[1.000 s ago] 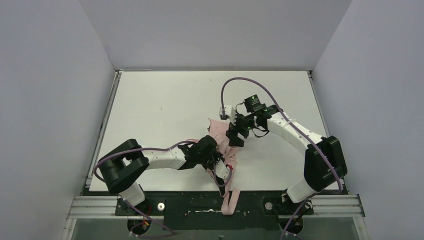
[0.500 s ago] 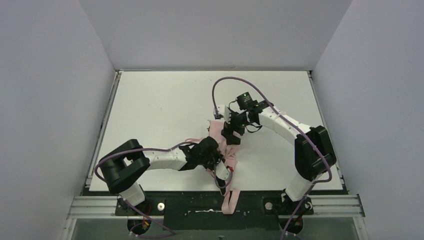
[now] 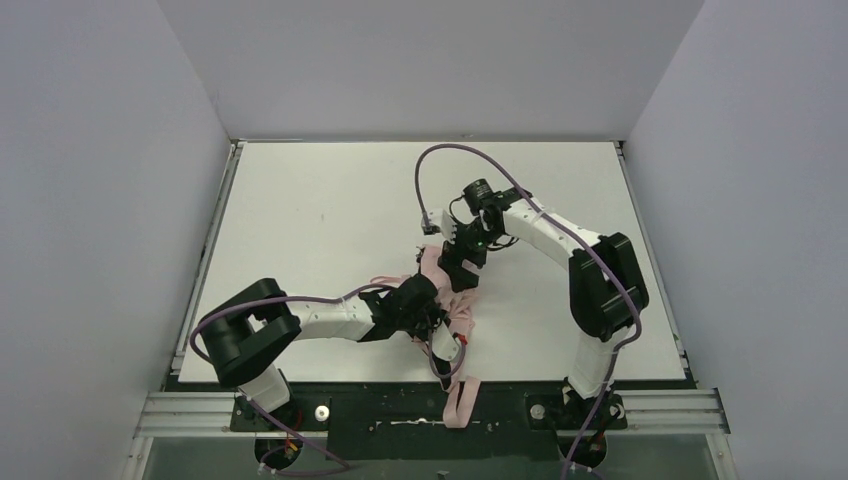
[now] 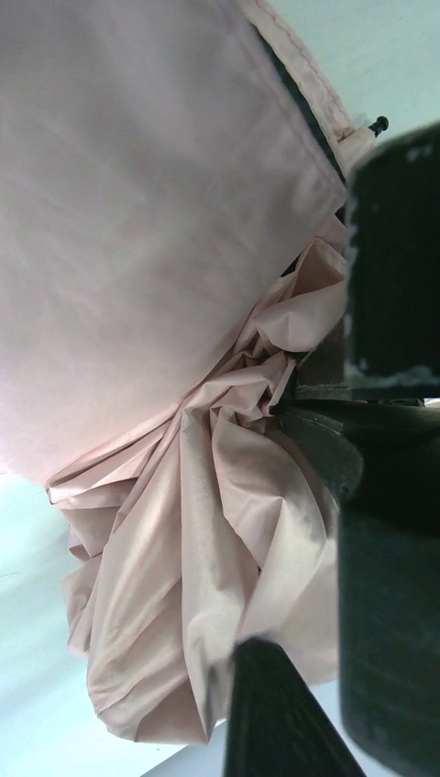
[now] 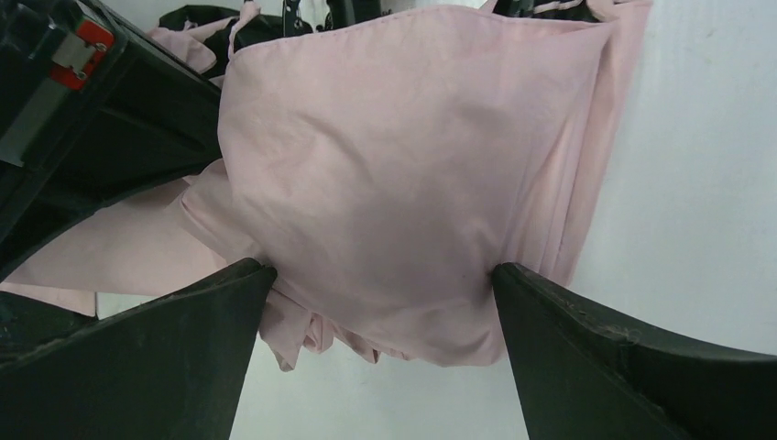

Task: Put away the umbrella

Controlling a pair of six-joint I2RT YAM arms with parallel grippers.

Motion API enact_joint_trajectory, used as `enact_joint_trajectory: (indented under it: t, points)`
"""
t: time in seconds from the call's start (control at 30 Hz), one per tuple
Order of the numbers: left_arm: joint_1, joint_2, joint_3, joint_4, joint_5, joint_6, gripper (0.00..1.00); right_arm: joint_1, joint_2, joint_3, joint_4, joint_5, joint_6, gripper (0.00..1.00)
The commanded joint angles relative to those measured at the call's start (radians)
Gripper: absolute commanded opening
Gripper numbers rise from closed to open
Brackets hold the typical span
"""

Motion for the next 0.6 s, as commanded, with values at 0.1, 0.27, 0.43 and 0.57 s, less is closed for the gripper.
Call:
enact_joint_trajectory:
  t: [0.1, 0.27, 0.43, 0.57]
  points:
    - [0.003, 0.033, -0.015, -0.063, -0.028, -0.015, 0.0, 0.038, 0.022, -0.015, -0.073, 0.029, -0.017, 1.0]
    - [0.003, 0.031, -0.006, -0.064, -0.037, -0.039, 0.0, 0.071, 0.042, -0.064, -0.062, 0.057, -0.009, 0.95]
    - [0.003, 0.011, -0.001, -0.058, -0.022, -0.073, 0.0, 0.086, 0.113, -0.072, -0.078, 0.096, -0.002, 0.8]
    - [0.002, -0.034, -0.005, -0.039, -0.021, -0.121, 0.08, 0.094, 0.129, -0.102, -0.026, 0.129, 0.02, 0.73]
